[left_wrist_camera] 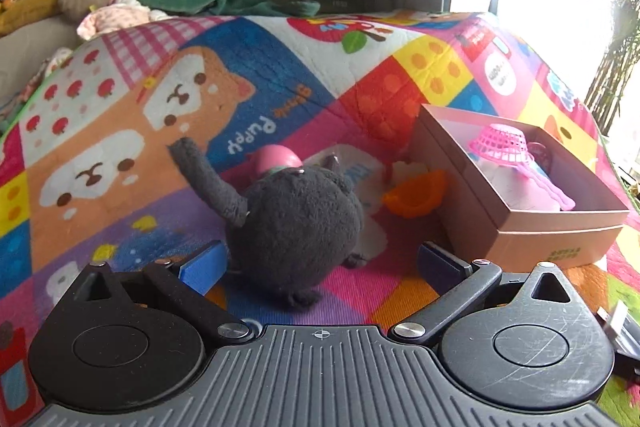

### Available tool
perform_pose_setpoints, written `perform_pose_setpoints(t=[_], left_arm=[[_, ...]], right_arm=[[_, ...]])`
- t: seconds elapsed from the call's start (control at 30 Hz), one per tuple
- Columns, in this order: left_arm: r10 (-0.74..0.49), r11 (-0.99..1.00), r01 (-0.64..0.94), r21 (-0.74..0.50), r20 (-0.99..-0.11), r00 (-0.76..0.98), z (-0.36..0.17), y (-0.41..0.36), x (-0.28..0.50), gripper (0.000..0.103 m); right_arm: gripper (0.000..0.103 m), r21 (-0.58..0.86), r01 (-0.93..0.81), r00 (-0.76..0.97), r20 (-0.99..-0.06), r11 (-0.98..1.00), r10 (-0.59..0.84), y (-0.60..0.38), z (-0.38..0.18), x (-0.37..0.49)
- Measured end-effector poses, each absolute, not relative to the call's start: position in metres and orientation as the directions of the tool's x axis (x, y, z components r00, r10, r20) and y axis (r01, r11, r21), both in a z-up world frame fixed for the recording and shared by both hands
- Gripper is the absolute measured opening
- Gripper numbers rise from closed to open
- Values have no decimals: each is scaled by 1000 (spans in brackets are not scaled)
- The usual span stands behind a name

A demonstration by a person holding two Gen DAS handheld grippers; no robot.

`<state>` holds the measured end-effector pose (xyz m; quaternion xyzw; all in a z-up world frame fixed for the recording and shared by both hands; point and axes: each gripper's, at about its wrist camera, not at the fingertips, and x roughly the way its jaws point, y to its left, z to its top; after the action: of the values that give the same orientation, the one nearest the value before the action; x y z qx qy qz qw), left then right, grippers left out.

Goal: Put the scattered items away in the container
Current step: 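Grasp the black plush cat with left tool while right tool approaches the battery holder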

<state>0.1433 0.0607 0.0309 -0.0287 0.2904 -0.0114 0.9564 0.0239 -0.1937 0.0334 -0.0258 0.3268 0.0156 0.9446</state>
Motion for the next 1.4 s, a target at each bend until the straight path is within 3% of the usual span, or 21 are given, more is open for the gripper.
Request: perform_pose_setpoints(t=[0.1,0.23,0.27,0.3,0.53,0.83,0.93,1.13,1.27,1.4], left_arm=[[31,999,-37,1,-545,838,22,61,165,103],[9,999,-31,-30,-557,830,15,70,175,102],[1,999,-21,-30,-551,835,16,70,173,88],[-9,1000,-6,-26,-547,837,17,70,171,83],[-129,991,134,-31,-533,836,32,54,133,83],[-421,900,418,-126,-503,755,50,4,44,85],[-434,891,432,-141,-544,718,32,-9,37,86],[-437,893,411,-185,-579,688,14,-12,31,100],[-414,903,387,-185,-610,676,7,-11,29,103],[-395,913,369,-176,-614,684,5,-12,28,103]], right_arm=[[103,-72,-56,786,-618,996,-1,-192,31,20],[103,-62,-41,782,-624,997,-7,-195,26,17],[103,-52,-37,782,-623,998,-3,-197,26,17],[103,-44,-35,780,-626,998,0,-198,26,18],[103,2,-29,769,-639,1000,23,-203,24,21],[103,-4,-23,770,-638,1000,16,-202,23,20],[103,-5,-20,768,-641,1000,12,-203,24,19],[103,8,-69,739,-671,998,56,-210,27,15],[103,-8,-108,718,-692,994,72,-222,29,6],[103,-104,-16,735,-676,994,-59,-238,32,6]])
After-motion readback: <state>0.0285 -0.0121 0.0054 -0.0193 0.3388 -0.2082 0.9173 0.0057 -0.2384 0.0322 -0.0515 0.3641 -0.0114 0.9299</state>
